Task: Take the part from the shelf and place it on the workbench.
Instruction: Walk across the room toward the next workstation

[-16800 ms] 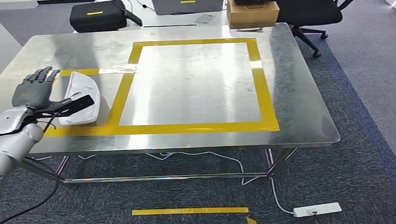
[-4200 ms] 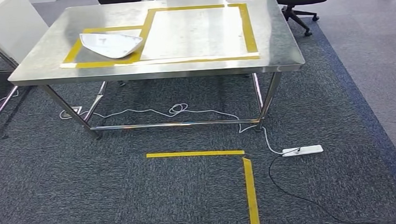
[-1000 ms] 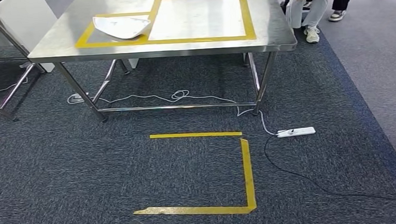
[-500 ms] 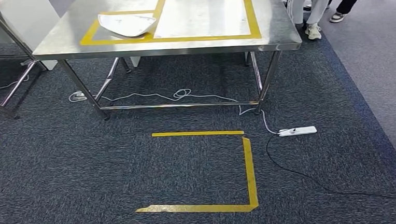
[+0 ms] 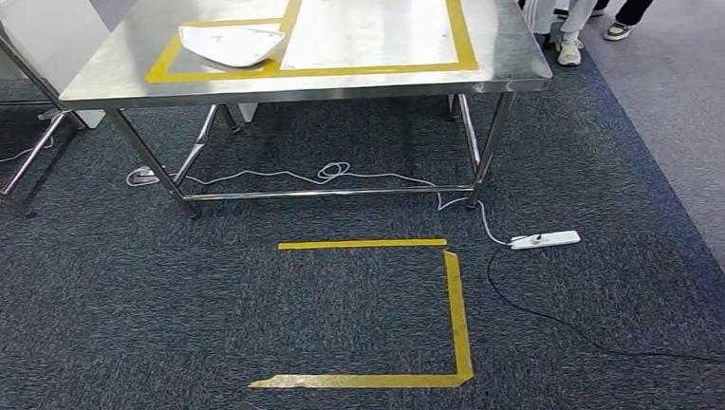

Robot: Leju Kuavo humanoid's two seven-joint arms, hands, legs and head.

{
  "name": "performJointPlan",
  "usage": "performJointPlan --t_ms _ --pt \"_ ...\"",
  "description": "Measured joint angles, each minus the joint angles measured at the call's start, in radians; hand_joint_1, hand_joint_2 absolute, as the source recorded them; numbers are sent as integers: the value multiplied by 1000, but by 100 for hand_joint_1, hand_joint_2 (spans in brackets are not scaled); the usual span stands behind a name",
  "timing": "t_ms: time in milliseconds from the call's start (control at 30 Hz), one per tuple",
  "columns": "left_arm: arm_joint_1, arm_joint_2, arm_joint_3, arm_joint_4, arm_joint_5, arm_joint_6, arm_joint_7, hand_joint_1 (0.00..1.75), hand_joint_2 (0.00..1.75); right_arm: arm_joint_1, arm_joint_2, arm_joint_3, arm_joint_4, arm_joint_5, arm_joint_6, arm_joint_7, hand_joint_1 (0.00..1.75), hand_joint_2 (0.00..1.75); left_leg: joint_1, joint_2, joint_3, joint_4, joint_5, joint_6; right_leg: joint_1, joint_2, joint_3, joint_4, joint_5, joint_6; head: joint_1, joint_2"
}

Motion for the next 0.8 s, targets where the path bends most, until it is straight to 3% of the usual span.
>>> performJointPlan --t_ms 100,200,267,333,400,433,467,500,567,600,667,733,800 --pt "0 0 0 0 0 -1 0 0 0 0 0 -4 0 -10 6 -1 0 0 -1 0 -1 3 -1 2 -1 0 0 -1 1 2 0 0" --pt "0 1 0 0 0 -3 1 0 0 -1 0 -11 0 -15 13 0 0 0 -6 0 -5 6 -1 15 -5 0 0 -6 7 11 -1 0" --pt "0 0 0 0 0 -3 2 0 0 -1 -1 -13 0 -16 16 0 0 0 1 2 1 -13 11 24 -4 0 -5 0 0 16 0 0" --pt "-1 -1 0 0 0 -4 2 0 0 -1 -2 -14 0 -16 17 1 0 0 8 5 4 -32 23 32 -4 2 -38 65 -46 21 4 0" --pt "0 -3 0 0 0 -5 2 0 0 0 -4 -15 0 -17 18 1 0 0 9 9 0 -34 26 34 -7 2 -98 195 -112 28 6 0" --pt "2 -4 0 0 -1 -5 2 0 0 2 -4 -16 0 -17 18 1 0 0 10 10 -1 -34 26 33 -9 2 -121 249 -131 32 6 0" --pt "5 -6 -1 0 -3 -3 2 0 0 4 -5 -17 0 -18 19 1 0 0 11 11 -2 -33 26 31 -12 1 -130 272 -131 37 6 0" --pt "7 -8 -1 0 -5 0 2 0 0 6 -6 -19 0 -20 20 1 0 0 13 12 -3 -31 25 28 -16 0 -119 255 -112 41 6 0" --pt "13 -13 -2 0 -8 7 2 0 0 8 -10 -22 0 -24 21 2 0 0 19 13 -4 -19 19 14 -23 -7 -49 125 -51 52 7 0" --pt "15 -15 -2 0 -10 10 2 0 0 7 -11 -22 0 -26 22 1 0 0 20 12 -7 -7 13 5 -24 -9 -16 64 -32 52 9 0" --pt "17 -17 -4 0 -13 14 3 0 0 6 -12 -24 0 -29 24 -1 0 0 18 13 -13 9 7 -10 -22 -9 12 13 -28 39 11 0" --pt "19 -19 -8 0 -16 15 5 0 0 9 -12 -27 0 -31 26 -1 0 0 19 13 -16 13 7 -19 -19 -4 10 17 -27 17 9 0" --pt "20 -21 -12 0 -17 15 8 0 0 12 -12 -32 0 -32 27 -1 0 0 22 11 -26 40 -17 -28 -19 -2 8 18 -24 1 7 0"
